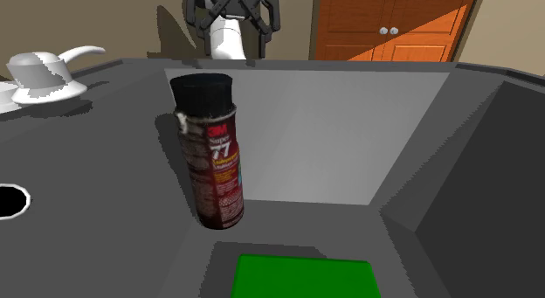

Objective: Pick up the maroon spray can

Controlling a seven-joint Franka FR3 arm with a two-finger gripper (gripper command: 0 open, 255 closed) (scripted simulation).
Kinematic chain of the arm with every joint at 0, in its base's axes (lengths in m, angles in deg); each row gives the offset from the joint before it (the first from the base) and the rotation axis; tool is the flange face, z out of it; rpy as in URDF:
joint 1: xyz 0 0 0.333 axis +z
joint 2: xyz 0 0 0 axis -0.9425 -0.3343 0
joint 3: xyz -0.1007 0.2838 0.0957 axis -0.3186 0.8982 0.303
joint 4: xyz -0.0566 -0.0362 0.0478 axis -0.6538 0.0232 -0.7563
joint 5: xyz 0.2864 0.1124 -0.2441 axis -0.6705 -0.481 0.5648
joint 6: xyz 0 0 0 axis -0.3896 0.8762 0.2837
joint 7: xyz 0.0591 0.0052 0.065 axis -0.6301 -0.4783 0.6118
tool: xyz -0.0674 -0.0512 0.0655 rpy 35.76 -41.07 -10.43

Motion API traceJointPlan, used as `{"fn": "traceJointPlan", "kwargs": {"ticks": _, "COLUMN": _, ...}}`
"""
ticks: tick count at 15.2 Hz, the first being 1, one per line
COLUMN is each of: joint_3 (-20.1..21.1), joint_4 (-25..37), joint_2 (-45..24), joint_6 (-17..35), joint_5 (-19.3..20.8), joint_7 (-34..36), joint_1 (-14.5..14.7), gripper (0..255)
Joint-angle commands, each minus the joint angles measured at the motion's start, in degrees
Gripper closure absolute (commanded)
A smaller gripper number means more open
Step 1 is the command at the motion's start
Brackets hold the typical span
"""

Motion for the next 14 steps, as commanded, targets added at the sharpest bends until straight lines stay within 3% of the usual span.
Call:
{"fn": "traceJointPlan", "kwargs": {"ticks": 1, "joint_3": 0.00, "joint_4": 0.00, "joint_2": 0.00, "joint_6": 0.00, "joint_5": 0.00, "joint_7": 0.00, "joint_1": 0.00, "gripper": 0}}
{"fn": "traceJointPlan", "kwargs": {"ticks": 14, "joint_3": -4.04, "joint_4": 28.54, "joint_2": -31.84, "joint_6": -1.11, "joint_5": 1.48, "joint_7": -7.33, "joint_1": -1.50, "gripper": 0}}
